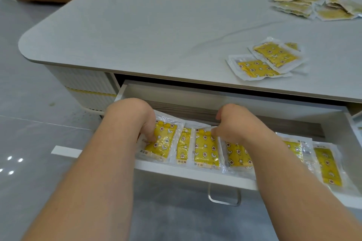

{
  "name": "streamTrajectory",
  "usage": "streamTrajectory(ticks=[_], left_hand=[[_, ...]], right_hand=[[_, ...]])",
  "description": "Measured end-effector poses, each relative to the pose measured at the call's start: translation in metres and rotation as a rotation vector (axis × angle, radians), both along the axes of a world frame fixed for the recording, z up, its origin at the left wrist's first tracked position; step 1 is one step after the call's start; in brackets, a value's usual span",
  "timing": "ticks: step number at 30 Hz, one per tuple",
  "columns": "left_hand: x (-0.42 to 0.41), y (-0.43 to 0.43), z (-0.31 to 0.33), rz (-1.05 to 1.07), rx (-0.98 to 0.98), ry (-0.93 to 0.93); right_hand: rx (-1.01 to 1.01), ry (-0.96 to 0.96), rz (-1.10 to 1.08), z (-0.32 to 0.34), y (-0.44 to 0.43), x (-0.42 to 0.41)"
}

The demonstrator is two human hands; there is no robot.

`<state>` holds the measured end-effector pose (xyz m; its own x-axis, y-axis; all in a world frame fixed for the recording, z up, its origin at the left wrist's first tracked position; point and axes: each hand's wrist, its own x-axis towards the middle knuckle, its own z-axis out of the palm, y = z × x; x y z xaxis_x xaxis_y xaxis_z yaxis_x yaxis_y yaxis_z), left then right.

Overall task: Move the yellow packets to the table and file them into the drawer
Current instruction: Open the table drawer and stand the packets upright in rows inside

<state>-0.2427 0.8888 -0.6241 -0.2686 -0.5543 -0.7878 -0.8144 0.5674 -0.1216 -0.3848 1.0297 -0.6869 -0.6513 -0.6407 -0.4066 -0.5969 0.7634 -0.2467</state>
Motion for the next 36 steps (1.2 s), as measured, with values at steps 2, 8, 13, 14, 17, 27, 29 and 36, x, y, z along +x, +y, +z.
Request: streamTrajectory(ticks=[2,8,13,14,17,27,29,36], left_hand=[[-0.007,0.008,0.013,-0.047,-0.054,0.033],[-0.039,0.025,0.025,-0.182,-0.241,0.561],[-0.068,0.063,0.018,-0.301,-0.294,1.185],[-0.074,0.068,0.014,-0.346,-0.342,1.239],[-0.091,0.073,-0.005,-0.510,-0.414,1.216],[-0.104,0.071,-0.025,-0.619,-0.629,1.212],[-0.105,0.071,-0.022,-0.597,-0.635,1.262],[-0.110,0.077,-0.026,-0.419,-0.432,1.456]], right_hand=[[-0.086,0.022,-0.020,0.009,0.003,-0.002],[-0.218,0.137,-0.096,0.058,0.022,-0.011],[-0.169,0.260,-0.239,0.082,0.053,-0.037],[-0.185,0.298,-0.285,0.083,0.059,-0.043],[-0.294,0.431,-0.409,0.080,0.069,-0.054],[-0.250,0.427,-0.082,0.042,0.072,-0.071],[-0.372,0.473,-0.095,0.047,0.072,-0.071],[-0.528,0.422,-0.089,0.051,0.066,-0.068]])
